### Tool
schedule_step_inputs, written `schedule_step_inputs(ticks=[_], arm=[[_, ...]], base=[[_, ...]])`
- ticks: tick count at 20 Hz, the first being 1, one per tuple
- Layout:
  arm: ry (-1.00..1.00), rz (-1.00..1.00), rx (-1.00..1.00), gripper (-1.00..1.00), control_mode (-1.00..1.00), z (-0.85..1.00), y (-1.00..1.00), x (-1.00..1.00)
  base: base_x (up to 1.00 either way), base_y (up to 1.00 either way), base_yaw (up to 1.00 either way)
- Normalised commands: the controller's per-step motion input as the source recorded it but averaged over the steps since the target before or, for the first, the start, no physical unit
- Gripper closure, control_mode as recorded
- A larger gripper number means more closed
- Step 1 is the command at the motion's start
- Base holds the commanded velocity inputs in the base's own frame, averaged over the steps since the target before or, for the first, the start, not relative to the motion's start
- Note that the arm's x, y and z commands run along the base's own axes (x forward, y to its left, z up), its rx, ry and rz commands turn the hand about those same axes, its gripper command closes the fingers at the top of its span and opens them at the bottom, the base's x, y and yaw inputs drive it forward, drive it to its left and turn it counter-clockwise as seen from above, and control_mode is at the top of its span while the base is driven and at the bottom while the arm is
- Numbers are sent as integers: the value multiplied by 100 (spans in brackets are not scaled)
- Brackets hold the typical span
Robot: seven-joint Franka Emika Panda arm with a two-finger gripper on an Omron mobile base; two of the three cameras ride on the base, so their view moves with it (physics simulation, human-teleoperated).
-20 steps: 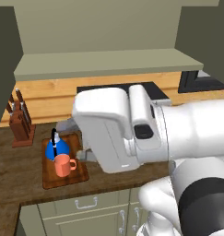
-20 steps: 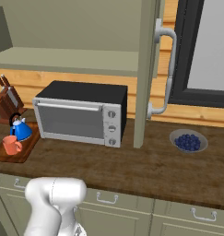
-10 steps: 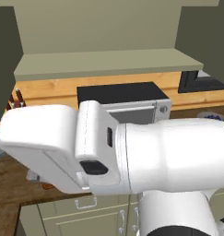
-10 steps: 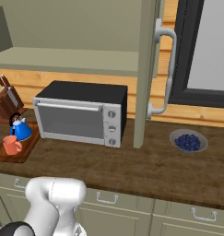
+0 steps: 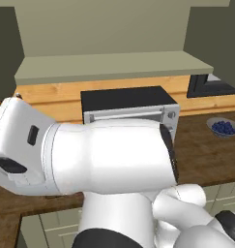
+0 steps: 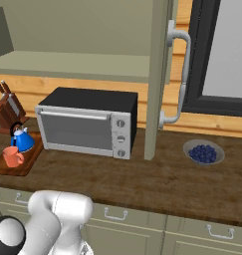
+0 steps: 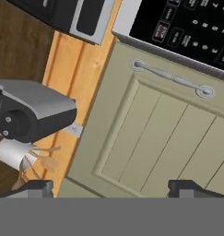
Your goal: Pick the kettle from the counter and place it on the tray. Then pick the mug from the cabinet and place it on the tray. Then close the cabinet doors.
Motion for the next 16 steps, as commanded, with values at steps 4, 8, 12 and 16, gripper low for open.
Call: schedule_step_inputs(ticks=[4, 8, 12, 16], arm=[[0, -6, 7, -100, -100, -21, 45, 31], [0, -6, 10, -100, -100, -21, 44, 26], [12, -3, 16, -100, -100, 0, 33, 8], [24, -4, 18, -100, -100, -6, 38, 21]], base=[[0, 0, 0], [0, 0, 0], [0, 0, 0], [0, 0, 0]])
